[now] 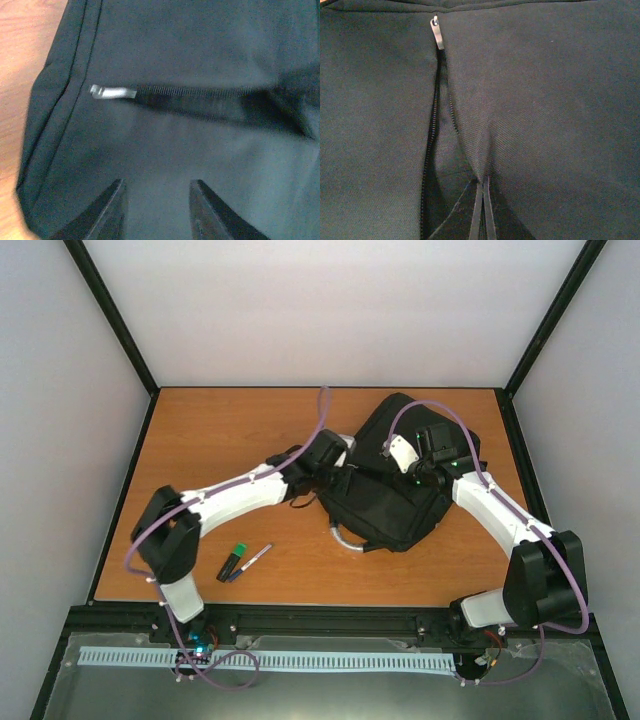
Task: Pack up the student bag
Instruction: Place the stationery in the student bag.
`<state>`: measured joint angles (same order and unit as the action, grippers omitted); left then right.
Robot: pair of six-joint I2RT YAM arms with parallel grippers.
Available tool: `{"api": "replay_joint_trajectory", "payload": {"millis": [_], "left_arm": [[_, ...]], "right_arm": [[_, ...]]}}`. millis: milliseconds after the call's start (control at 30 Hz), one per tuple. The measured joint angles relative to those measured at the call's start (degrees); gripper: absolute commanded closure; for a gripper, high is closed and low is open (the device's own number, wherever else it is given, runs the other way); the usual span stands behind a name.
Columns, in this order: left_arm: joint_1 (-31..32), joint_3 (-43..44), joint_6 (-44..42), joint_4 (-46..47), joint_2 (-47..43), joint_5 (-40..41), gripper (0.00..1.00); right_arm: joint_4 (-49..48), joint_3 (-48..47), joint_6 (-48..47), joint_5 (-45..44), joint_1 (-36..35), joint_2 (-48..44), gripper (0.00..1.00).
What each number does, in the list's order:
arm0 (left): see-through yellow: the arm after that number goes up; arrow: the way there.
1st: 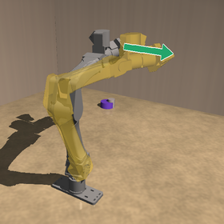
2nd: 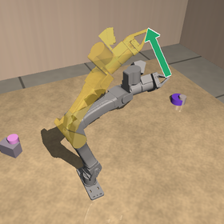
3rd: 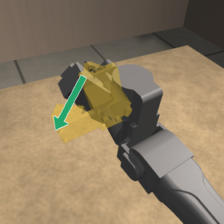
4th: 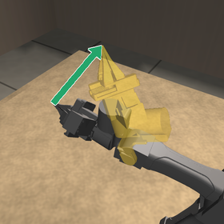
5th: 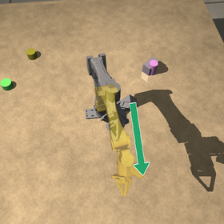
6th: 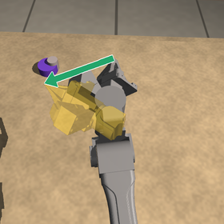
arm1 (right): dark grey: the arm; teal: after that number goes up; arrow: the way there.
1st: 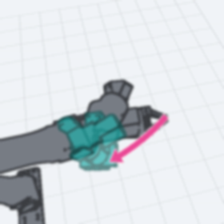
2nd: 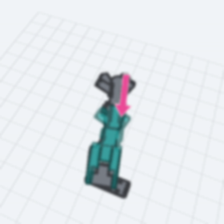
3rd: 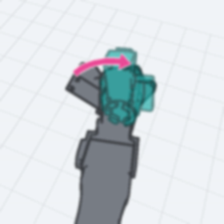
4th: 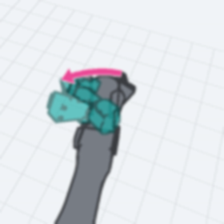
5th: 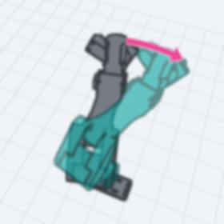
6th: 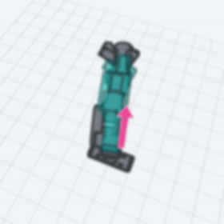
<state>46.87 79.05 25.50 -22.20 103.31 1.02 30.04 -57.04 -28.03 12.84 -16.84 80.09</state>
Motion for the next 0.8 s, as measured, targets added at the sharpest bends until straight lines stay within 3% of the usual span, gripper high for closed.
{"api": "replay_joint_trajectory", "payload": {"millis": [200,400,800], "left_arm": [[0.00,-10.71,0.44,-7.54,-11.34,1.29,0.39],[0.00,-22.95,2.89,-16.94,-19.17,5.16,0.31],[0.00,-33.35,10.91,-25.29,-25.05,7.15,0.29]], "right_arm": [[0.07,0.00,-0.02,0.00,0.00,0.00,0.97],[0.13,0.00,-0.02,0.04,0.00,0.00,0.97],[0.13,0.00,-0.02,0.04,0.00,0.00,0.97]]}}
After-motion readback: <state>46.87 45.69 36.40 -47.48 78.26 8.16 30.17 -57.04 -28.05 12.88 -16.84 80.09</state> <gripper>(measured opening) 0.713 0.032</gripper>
